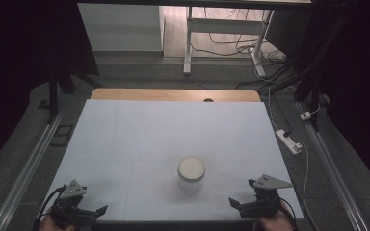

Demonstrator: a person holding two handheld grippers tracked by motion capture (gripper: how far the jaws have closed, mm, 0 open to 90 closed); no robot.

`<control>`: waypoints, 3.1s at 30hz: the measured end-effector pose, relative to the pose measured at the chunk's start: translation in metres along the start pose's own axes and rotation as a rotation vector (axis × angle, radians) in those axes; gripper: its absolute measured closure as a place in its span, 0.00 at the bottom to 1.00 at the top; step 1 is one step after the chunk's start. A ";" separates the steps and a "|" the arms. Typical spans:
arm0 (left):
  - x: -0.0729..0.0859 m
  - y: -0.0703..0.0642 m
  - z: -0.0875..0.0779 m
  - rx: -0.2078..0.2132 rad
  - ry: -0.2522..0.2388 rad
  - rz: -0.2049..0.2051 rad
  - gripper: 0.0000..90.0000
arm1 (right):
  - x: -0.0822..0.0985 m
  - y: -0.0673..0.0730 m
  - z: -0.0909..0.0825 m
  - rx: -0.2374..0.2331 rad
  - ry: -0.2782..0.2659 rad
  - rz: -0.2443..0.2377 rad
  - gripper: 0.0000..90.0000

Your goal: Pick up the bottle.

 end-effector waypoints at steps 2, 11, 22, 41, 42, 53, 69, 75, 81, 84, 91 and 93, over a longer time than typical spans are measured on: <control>0.000 0.000 0.000 0.000 0.001 0.001 0.00 | -0.002 0.003 0.002 -0.019 -0.008 -0.001 0.00; 0.000 0.000 0.000 0.003 -0.002 0.002 0.00 | -0.014 0.012 0.010 -0.046 -0.029 -0.041 0.00; 0.000 -0.001 0.000 0.002 -0.001 0.002 0.00 | -0.021 0.020 0.023 -0.089 -0.013 -0.047 0.00; 0.001 0.000 0.000 0.007 0.002 -0.001 0.00 | -0.032 0.034 0.055 -0.156 0.026 -0.089 0.00; 0.001 0.000 0.000 0.008 0.002 -0.001 0.00 | -0.032 0.035 0.057 -0.166 0.029 -0.086 0.00; 0.001 0.000 0.000 0.014 0.004 -0.005 0.00 | -0.039 0.039 0.076 -0.173 0.059 -0.090 0.00; 0.001 0.000 0.000 0.021 0.006 -0.007 0.00 | -0.054 0.051 0.099 -0.212 0.074 -0.128 0.00; 0.001 -0.001 0.000 0.023 0.008 -0.004 0.00 | -0.056 0.053 0.107 -0.221 0.080 -0.153 0.00; 0.001 -0.001 0.000 0.024 0.010 0.000 0.00 | -0.059 0.053 0.113 -0.220 0.073 -0.176 0.00; 0.001 -0.001 0.000 0.023 0.009 0.005 0.00 | -0.061 0.054 0.117 -0.222 0.068 -0.186 0.00; 0.001 -0.001 0.000 0.024 0.010 0.007 0.00 | -0.066 0.055 0.123 -0.213 0.050 -0.193 0.00; 0.001 -0.002 0.000 0.024 0.011 0.004 0.00 | -0.068 0.054 0.123 -0.215 0.039 -0.193 0.00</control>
Point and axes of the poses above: each handheld gripper's, and its own axes: z roughly forward along the jaws, x roughly out of its underside, y roughly to its left, the point moved 10 cm from there along z, roughly forward along the jaws, and after that the axes turned 10 degrees about -x, right-handed, at the moved point
